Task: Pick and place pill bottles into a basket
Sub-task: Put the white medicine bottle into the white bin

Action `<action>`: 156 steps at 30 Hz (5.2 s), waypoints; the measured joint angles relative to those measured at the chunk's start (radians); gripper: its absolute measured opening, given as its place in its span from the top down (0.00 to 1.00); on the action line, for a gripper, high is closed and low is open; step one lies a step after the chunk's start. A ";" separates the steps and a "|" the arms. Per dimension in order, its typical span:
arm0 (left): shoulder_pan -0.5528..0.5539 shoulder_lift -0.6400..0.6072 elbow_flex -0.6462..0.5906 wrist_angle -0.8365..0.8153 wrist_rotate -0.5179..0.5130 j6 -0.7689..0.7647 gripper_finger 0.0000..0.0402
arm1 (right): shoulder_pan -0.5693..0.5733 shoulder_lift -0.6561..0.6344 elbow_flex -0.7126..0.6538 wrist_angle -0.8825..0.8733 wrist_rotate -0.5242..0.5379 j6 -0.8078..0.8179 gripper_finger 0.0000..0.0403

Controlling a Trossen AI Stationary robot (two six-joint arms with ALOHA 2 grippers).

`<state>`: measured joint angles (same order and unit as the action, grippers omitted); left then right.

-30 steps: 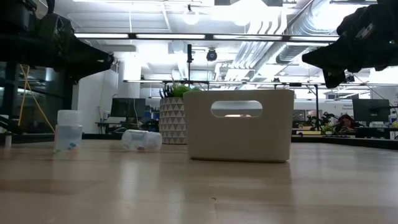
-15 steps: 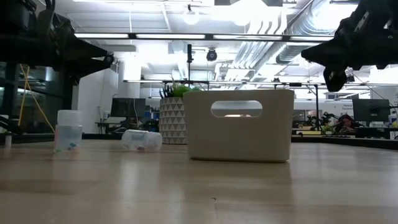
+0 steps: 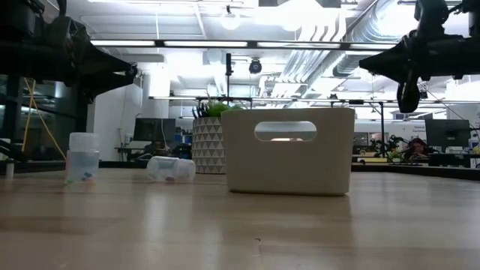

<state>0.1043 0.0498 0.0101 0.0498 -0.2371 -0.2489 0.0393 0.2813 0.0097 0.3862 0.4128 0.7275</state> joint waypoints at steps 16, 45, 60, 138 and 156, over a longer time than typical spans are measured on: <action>0.000 0.000 0.000 0.002 -0.024 0.000 0.38 | 0.001 0.000 0.000 0.175 -0.044 0.000 0.98; 0.000 0.000 0.000 0.002 -0.028 0.000 0.38 | 0.001 0.164 0.312 0.094 -0.211 -0.138 0.87; 0.000 0.000 0.000 0.002 -0.027 0.000 0.38 | 0.001 0.628 0.909 -0.725 -0.109 0.018 0.51; 0.000 0.001 0.000 0.003 -0.034 -0.018 0.38 | -0.288 1.767 1.349 -0.766 -0.234 -0.080 0.31; 0.000 0.001 0.000 0.003 -0.034 -0.018 0.38 | -0.288 1.767 1.349 -0.793 -0.266 -0.079 0.56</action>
<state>0.1045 0.0505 0.0101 0.0528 -0.2714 -0.2672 -0.2489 2.0487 1.3586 -0.4065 0.1467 0.6488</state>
